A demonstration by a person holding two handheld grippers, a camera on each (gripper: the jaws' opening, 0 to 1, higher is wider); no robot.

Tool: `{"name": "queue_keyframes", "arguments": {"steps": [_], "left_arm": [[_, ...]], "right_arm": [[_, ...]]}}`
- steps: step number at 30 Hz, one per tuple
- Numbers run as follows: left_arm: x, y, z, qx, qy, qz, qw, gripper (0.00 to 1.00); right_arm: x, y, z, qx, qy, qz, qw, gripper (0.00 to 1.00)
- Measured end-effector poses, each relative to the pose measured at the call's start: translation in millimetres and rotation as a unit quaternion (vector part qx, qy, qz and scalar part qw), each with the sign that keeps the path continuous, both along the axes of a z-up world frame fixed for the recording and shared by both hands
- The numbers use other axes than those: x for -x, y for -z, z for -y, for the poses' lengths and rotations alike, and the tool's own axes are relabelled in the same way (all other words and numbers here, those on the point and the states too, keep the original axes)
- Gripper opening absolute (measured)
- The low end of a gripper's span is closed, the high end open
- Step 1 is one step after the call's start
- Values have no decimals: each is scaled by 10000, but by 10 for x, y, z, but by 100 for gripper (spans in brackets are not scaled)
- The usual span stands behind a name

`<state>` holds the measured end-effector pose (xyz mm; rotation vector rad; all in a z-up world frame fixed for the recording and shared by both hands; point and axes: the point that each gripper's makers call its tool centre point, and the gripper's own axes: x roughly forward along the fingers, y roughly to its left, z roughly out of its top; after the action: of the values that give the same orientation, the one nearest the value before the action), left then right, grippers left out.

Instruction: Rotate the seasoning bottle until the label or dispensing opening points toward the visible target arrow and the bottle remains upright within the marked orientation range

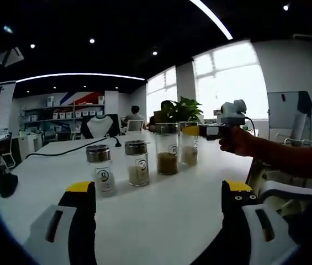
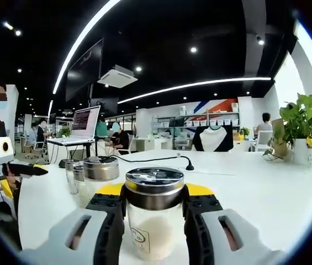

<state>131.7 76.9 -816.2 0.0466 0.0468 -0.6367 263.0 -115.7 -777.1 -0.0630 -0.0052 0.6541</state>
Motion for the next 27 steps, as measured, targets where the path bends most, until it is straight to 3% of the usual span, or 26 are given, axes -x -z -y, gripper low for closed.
{"name": "queue_keyframes", "arguments": {"steps": [5,9,16,27], "left_arm": [[-10,-19,-21,45,-38,14,10000,100],[-8,-16,-30,18,-40,16,10000,100],[-10,-11,-42,48,-48,13,10000,100],[14,-18,-60,90,-9,-36,10000,100]], "right_arm": [[35,-24,-17,-220,-109,-29,9997,45],[136,-72,57,-236,23,129,9996,50],[404,-91,144,-222,149,260,9993,63],[856,-59,135,-139,81,299,9994,72]]}}
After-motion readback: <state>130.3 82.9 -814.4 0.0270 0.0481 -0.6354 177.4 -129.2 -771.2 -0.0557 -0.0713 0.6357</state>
